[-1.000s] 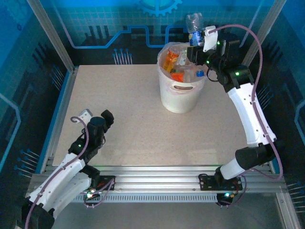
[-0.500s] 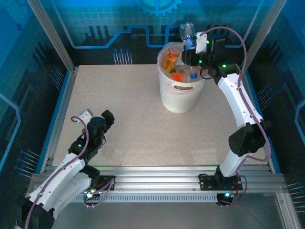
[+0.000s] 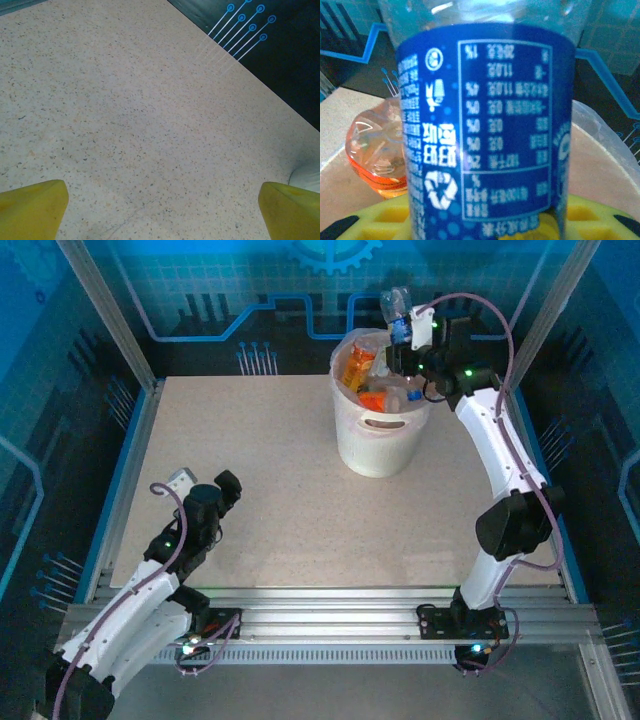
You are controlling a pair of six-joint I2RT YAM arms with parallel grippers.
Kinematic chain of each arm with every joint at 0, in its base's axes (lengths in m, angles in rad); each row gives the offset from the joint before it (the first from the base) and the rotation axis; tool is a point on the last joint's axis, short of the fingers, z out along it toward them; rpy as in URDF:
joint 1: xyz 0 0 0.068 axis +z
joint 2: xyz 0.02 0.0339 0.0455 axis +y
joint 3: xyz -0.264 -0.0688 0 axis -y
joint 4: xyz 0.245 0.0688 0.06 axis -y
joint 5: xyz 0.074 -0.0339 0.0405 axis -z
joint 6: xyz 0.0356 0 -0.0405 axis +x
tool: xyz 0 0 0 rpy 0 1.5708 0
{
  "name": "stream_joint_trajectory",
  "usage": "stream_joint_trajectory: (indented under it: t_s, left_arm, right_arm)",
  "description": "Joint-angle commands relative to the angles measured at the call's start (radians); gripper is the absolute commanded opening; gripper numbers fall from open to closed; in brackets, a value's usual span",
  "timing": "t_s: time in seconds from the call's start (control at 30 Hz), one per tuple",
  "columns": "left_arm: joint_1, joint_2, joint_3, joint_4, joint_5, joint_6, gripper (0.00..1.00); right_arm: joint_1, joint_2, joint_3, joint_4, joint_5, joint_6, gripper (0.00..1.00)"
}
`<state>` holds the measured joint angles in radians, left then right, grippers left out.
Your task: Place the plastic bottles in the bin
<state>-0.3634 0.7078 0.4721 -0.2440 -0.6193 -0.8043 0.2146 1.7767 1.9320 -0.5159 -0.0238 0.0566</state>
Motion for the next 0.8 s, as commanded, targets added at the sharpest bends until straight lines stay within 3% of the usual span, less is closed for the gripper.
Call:
stream_joint_trajectory:
  t_s: [0.0, 0.33, 0.43, 0.53, 0.67, 0.77]
  left_arm:
    - [0.006, 0.002, 0.01, 0.019, 0.014, 0.032, 0.99]
    - [0.006, 0.005, 0.013, 0.02, 0.019, 0.036, 0.99]
    - [0.006, 0.005, 0.019, 0.014, 0.016, 0.039, 0.99]
    - [0.006, 0.005, 0.021, 0.013, 0.015, 0.04, 0.99]
    - [0.006, 0.009, 0.023, 0.013, 0.014, 0.042, 0.99]
    - [0.006, 0.016, 0.028, 0.014, 0.015, 0.049, 0.99]
  right_arm:
    - [-0.019, 0.002, -0.023, 0.009, 0.018, -0.067, 0.38]
    - [-0.047, -0.004, -0.125, 0.05, 0.003, -0.1, 0.45]
    - [-0.048, -0.001, -0.145, 0.047, 0.005, -0.104, 0.51]
    - [-0.05, 0.0, -0.159, 0.041, 0.014, -0.107, 0.62]
    - [-0.052, 0.001, -0.143, 0.014, 0.01, -0.102, 0.89]
    - [-0.051, -0.003, -0.098, -0.012, -0.008, -0.092, 1.0]
